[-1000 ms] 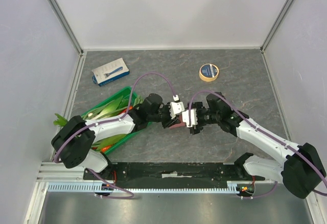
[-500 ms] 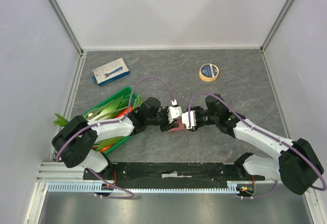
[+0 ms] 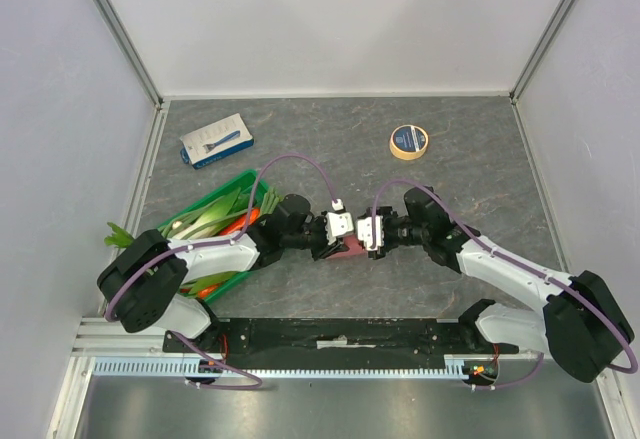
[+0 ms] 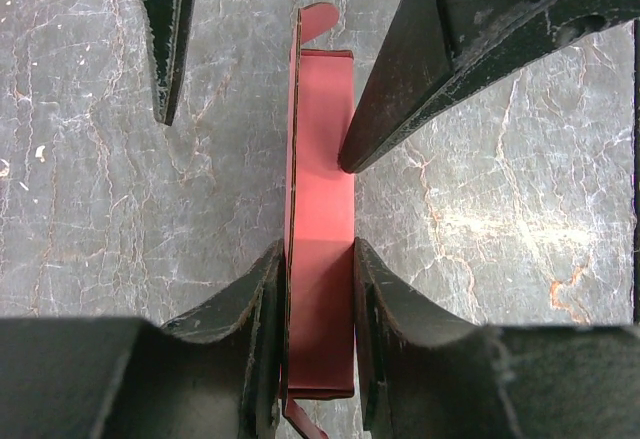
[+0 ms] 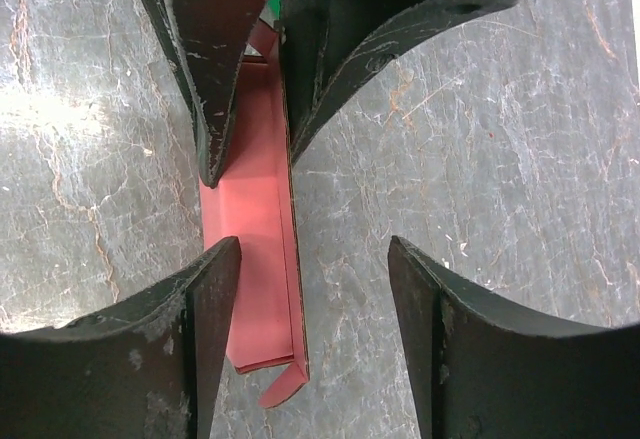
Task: Fold the paper box
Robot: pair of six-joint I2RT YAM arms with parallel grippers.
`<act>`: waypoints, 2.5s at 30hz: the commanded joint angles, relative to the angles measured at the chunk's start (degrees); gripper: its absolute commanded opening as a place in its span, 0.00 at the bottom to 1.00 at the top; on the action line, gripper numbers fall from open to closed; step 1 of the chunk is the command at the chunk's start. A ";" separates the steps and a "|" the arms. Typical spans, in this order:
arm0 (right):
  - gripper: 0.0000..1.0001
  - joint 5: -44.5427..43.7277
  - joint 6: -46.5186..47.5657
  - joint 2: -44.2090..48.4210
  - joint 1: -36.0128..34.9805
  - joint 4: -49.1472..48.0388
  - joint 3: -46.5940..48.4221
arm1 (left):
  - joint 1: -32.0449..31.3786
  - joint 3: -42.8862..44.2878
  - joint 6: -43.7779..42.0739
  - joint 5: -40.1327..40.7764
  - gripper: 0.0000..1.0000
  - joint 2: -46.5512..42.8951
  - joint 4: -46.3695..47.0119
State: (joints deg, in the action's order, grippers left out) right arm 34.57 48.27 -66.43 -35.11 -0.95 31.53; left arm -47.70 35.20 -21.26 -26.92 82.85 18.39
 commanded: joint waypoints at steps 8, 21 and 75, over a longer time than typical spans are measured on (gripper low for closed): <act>0.76 2.44 -4.59 3.94 -0.04 -0.63 -2.70 | -0.20 1.54 -3.09 -1.47 0.21 -0.32 5.60; 0.53 1.03 -2.83 -2.38 -0.57 -3.27 -1.38 | -0.20 1.62 -3.09 -3.05 0.21 -0.94 5.60; 0.27 0.59 -5.47 -17.41 1.45 11.50 12.07 | 1.03 -1.89 23.98 26.29 0.40 -16.49 -9.86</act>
State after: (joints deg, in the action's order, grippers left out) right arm 35.38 43.03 -83.11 -33.89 7.46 42.59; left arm -46.33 31.90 5.93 -5.72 66.94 10.37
